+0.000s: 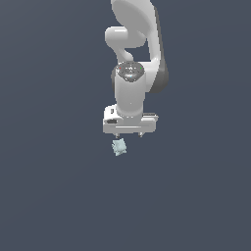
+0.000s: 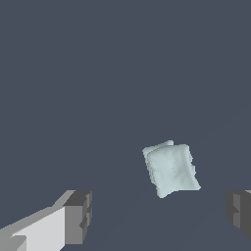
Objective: Pick up the object and move it to a goal position.
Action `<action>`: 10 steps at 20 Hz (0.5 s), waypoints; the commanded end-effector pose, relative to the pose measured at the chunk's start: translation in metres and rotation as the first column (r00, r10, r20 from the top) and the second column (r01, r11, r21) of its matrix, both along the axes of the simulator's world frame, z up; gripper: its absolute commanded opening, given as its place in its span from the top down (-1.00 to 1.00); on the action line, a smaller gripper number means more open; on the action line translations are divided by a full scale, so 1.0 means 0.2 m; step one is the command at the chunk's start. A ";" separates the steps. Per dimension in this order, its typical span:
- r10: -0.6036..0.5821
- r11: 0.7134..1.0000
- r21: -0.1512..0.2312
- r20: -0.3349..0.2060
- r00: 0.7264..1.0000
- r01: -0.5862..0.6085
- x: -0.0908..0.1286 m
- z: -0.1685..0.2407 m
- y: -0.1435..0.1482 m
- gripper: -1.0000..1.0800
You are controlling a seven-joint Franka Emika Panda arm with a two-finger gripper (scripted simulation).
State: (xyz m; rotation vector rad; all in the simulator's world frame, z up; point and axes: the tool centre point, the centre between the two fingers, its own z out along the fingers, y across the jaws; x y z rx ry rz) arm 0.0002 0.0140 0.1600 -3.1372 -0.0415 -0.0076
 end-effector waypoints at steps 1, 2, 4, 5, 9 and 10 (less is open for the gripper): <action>0.000 1.000 0.000 0.000 1.000 0.000 0.00 0.00 0.00 -0.92; -0.001 1.000 -0.001 0.000 1.000 0.001 0.00 0.00 0.00 -0.92; -0.009 1.000 -0.005 0.002 1.000 0.009 0.00 0.00 -0.03 -0.92; -0.016 1.000 -0.008 0.003 1.000 0.016 0.00 0.01 -0.05 -0.92; -0.050 0.998 -0.025 0.011 0.999 0.050 0.01 0.02 -0.14 -0.92; -0.054 0.998 -0.027 0.012 0.998 0.055 0.01 0.02 -0.15 -0.92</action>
